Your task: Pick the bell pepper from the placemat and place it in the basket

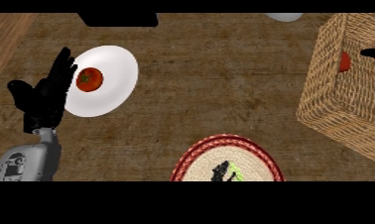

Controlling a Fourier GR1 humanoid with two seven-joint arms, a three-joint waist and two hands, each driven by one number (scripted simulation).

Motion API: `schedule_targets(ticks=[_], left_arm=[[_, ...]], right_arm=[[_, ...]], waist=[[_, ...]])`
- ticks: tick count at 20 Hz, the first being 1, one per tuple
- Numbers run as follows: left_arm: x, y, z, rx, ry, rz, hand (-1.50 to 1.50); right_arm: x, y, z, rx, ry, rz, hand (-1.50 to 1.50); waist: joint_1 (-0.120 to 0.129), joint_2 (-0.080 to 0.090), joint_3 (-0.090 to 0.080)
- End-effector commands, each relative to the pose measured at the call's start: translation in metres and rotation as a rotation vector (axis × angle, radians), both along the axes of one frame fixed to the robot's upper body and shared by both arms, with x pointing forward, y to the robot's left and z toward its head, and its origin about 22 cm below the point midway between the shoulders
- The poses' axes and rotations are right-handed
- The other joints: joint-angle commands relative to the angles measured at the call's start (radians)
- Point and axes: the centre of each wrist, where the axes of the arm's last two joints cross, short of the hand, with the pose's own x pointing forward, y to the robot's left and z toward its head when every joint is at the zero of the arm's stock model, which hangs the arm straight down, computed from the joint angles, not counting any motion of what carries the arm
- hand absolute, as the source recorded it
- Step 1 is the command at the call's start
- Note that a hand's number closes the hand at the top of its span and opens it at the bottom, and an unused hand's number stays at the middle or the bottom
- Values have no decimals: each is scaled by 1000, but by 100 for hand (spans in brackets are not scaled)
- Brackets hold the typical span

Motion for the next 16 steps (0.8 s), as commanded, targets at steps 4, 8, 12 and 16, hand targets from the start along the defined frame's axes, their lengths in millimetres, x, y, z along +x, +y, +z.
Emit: schedule_targets(ticks=[4,8,12,16], left_arm=[[3,-12,-3,-9,7,18,0],[-1,3,-4,2,-5,23,0],[-2,1,-10,-8,-5,1,0],[-2,1,9,-9,5,9,0]], right_arm=[[-32,-44,8,245,-116,-116,-150],[-86,-101,21,324,-170,-134,-150],[-130,-126,-6,331,-173,-112,-150],[-152,-141,0,376,-182,-80,-150]], waist=[[-11,-3,0],[-19,-2,0],[-8,2,0],[-2,-1,0]])
